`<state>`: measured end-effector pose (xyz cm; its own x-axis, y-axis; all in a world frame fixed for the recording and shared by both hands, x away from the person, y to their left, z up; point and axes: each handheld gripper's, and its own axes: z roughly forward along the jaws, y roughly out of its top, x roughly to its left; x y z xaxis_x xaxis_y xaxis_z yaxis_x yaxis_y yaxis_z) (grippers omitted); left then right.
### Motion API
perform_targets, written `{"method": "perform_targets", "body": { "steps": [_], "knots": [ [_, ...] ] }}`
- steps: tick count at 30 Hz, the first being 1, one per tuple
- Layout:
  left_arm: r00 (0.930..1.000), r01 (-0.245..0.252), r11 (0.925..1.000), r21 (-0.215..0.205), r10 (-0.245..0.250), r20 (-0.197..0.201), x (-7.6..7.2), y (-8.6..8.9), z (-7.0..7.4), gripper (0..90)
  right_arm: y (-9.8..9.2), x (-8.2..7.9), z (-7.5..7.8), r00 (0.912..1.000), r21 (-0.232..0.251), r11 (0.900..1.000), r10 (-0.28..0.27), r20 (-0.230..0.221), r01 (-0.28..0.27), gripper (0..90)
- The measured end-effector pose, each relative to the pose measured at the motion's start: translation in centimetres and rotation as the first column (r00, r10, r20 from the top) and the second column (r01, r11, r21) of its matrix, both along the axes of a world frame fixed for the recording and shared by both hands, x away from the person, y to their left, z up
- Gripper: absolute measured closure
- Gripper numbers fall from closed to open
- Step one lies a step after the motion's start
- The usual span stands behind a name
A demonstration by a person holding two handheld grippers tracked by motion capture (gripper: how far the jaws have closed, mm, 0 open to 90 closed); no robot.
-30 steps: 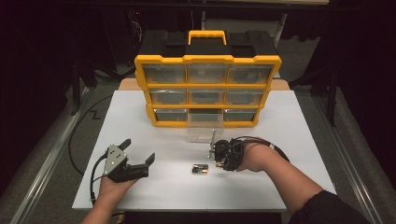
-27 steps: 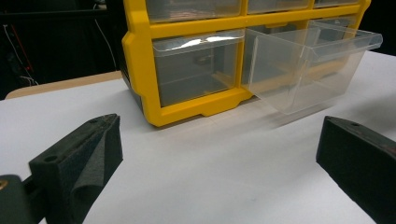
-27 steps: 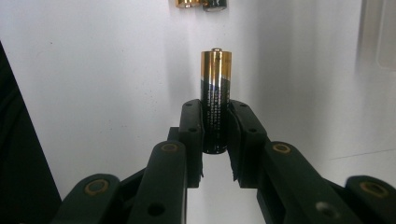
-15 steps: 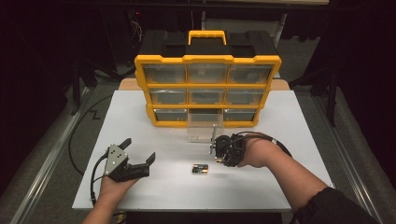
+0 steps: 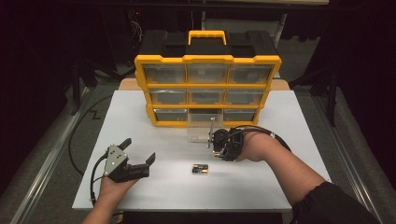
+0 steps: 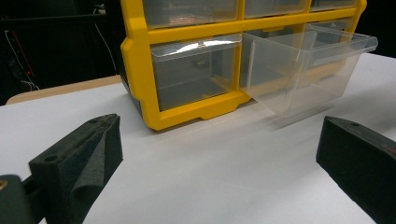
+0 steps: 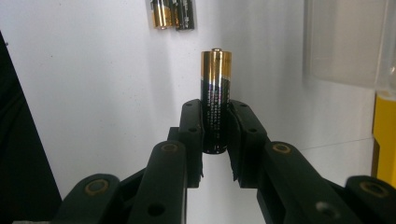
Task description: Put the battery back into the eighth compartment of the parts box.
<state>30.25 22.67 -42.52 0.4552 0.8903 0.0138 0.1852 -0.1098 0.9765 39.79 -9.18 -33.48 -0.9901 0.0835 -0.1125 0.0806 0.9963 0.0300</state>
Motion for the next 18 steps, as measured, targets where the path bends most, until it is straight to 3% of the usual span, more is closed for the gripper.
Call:
{"method": "perform_targets", "body": {
  "steps": [18],
  "knots": [
    [0.9999,0.009,0.9999,-0.008,-0.009,0.009,-0.1,0.1,0.1,1.4,0.9,0.9,1.6,1.0000,-0.007,1.000,-0.002,0.009,0.002,78.9]
  ]
}}
